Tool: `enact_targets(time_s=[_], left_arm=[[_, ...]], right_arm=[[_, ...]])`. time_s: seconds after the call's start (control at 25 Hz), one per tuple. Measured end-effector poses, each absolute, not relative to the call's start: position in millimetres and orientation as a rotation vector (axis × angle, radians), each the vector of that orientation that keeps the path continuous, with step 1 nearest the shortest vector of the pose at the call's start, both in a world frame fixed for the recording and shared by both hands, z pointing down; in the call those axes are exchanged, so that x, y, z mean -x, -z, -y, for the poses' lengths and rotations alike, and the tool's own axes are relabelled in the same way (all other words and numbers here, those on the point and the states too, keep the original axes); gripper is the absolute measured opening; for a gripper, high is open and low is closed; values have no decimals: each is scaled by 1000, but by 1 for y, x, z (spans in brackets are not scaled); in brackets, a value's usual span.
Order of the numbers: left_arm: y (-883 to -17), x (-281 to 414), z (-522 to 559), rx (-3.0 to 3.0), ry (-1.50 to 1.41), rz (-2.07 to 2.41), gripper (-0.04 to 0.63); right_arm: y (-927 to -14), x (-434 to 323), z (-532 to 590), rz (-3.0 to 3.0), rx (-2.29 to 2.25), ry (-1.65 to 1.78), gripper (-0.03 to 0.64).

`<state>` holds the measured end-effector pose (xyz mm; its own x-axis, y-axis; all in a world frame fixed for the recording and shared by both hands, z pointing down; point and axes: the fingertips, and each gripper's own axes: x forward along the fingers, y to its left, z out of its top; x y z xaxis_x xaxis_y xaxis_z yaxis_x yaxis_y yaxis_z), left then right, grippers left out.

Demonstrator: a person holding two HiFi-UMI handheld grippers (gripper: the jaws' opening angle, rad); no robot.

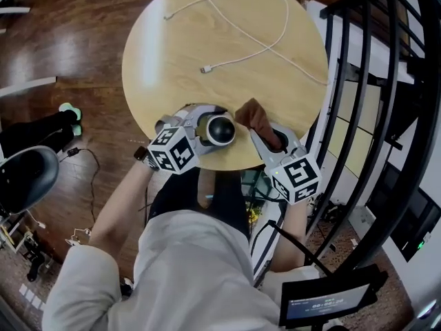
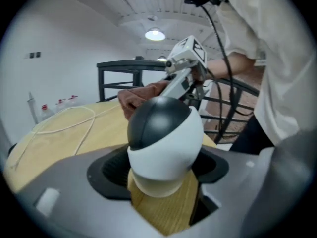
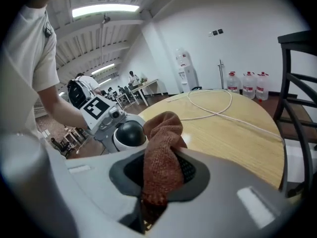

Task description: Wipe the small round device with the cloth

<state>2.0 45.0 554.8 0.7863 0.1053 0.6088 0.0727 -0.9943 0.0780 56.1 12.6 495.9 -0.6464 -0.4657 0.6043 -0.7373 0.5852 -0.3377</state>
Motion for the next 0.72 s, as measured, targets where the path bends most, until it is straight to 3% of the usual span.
enact_targets(time_s=[0.28, 0.72], left_arm=[[-562, 5, -52, -3018, -1059, -662, 373], [-572, -8, -45, -3058, -1215, -322, 377]], right_arm=[[-471, -19, -34, 2507, -662, -695, 67], [-503, -15, -31, 2398, -602, -616, 67]])
